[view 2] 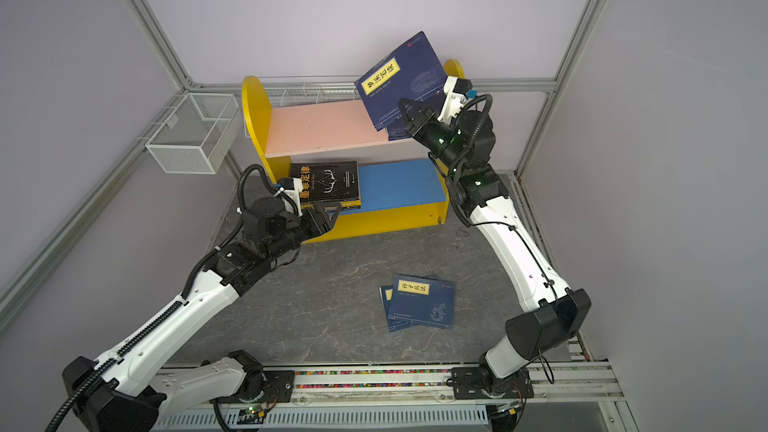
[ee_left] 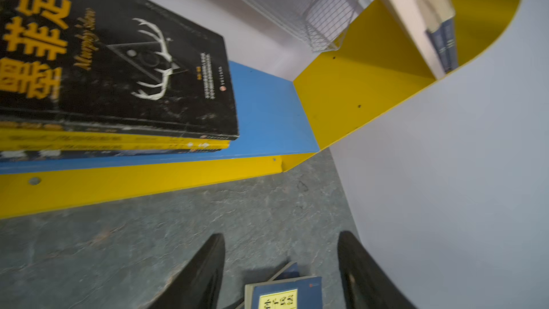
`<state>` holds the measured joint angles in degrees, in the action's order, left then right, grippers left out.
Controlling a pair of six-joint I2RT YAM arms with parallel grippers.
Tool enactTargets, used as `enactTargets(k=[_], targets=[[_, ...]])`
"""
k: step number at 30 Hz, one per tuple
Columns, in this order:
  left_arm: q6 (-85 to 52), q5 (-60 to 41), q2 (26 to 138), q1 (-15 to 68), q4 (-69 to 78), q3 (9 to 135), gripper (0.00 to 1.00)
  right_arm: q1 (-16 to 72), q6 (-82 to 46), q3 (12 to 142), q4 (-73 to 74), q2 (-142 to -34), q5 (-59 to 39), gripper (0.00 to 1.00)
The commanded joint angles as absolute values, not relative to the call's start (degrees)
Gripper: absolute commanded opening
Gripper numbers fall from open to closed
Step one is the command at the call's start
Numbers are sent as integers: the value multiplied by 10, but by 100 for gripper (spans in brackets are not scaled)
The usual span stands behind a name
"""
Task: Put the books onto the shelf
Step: 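Lower the blue book onto the pink shelf beside the other books with the right gripper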
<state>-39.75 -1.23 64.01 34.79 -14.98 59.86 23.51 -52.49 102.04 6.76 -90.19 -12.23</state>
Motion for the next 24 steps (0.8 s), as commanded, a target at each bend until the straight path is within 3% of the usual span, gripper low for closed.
enactTargets(k=[1, 8, 24], targets=[[-378, 35, 623, 348, -175, 597, 61, 235, -525, 1035, 71, -889, -106, 7], [-378, 32, 618, 348, -188, 597, 62, 242, -474, 1015, 19, -871, -72, 7], [-380, 46, 623, 352, -215, 612, 62, 211, -571, 969, 135, -891, -99, 7]])
